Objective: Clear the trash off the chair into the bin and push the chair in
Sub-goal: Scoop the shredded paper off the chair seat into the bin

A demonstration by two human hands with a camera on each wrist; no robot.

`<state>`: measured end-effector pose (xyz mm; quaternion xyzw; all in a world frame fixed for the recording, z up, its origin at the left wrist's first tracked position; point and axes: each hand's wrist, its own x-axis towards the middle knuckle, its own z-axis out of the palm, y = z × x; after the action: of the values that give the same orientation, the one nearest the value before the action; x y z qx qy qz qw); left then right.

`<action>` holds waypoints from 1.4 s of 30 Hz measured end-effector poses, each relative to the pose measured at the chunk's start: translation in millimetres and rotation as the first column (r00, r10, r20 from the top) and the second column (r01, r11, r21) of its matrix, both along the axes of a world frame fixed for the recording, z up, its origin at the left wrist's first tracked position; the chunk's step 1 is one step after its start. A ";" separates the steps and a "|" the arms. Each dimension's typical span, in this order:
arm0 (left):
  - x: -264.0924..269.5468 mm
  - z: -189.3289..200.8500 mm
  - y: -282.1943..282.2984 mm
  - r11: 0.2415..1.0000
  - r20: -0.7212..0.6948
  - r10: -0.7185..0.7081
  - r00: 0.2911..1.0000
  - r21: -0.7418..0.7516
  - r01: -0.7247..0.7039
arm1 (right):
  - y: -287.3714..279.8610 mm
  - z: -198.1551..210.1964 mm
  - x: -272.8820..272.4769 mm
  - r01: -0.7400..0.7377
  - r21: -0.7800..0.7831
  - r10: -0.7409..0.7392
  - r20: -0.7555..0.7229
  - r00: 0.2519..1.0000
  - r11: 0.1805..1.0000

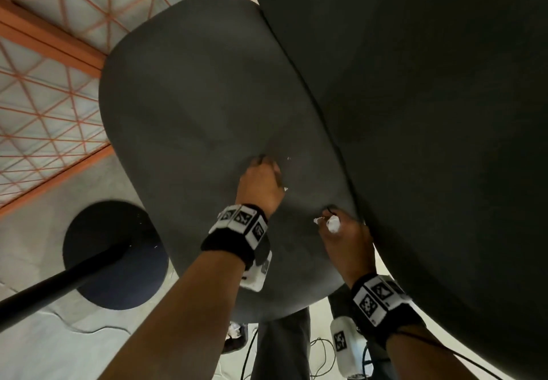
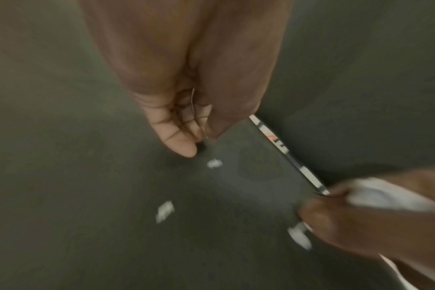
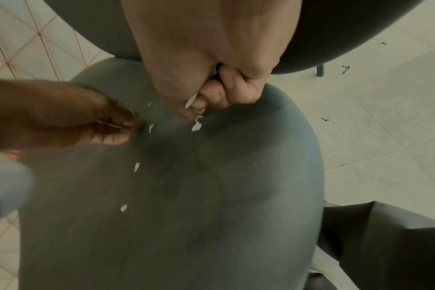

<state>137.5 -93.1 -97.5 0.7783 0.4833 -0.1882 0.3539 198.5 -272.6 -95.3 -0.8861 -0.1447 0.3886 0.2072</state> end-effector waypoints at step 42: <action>-104.4 0.4 -53.2 0.925 0.006 0.378 0.926 -0.040 -0.378 | -1.9 -0.6 6.1 -0.048 0.154 0.051 -0.011 0.999 0.987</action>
<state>33.1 -146.2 -97.2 0.6651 0.6180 -0.1205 0.4015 204.6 -274.5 -95.9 -0.8607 -0.1946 0.3878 0.2661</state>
